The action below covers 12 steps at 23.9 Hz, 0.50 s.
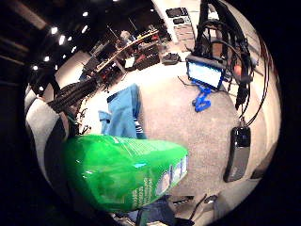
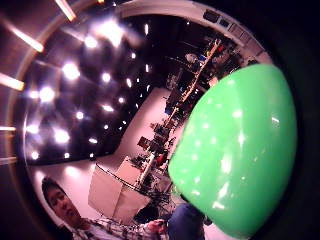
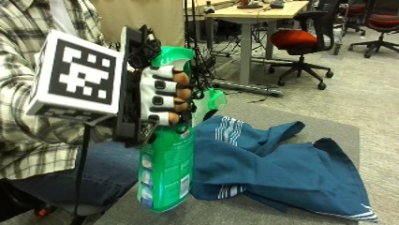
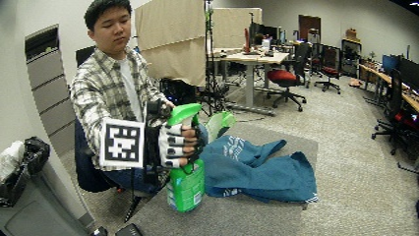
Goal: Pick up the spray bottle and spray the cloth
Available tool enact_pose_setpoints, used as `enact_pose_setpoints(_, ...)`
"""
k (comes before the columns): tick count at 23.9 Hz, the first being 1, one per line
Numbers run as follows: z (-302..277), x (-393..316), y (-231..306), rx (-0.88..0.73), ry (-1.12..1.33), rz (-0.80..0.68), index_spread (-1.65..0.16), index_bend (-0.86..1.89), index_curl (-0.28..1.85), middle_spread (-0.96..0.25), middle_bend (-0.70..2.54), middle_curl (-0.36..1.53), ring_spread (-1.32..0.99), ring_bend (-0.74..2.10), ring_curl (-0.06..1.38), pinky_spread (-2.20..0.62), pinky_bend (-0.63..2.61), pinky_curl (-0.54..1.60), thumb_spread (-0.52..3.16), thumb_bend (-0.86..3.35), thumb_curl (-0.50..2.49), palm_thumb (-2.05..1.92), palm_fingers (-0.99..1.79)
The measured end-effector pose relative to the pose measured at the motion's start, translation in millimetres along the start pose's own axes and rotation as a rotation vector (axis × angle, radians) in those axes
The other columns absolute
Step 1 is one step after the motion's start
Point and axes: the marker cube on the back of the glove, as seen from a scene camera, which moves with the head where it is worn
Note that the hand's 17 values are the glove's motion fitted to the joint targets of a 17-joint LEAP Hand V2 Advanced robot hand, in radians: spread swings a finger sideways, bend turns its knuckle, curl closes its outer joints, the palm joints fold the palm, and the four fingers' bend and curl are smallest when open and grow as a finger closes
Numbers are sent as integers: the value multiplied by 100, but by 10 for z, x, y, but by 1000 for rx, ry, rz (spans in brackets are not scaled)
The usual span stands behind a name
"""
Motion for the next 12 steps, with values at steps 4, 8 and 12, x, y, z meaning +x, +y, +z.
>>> enact_pose_setpoints(4,84,-361,-82,-92,91,-106,-29,37,53,-20,53,49,-24,54,45,-20,41,36,15,-3,74,100,136)
enact_pose_setpoints(8,237,-589,-145,-151,147,-163,-29,38,54,-19,54,49,-24,54,45,-20,41,37,14,-3,74,100,136)
enact_pose_setpoints(12,355,-612,-207,-173,200,-178,-29,38,54,-19,54,49,-24,54,45,-20,41,37,13,-3,75,100,135)
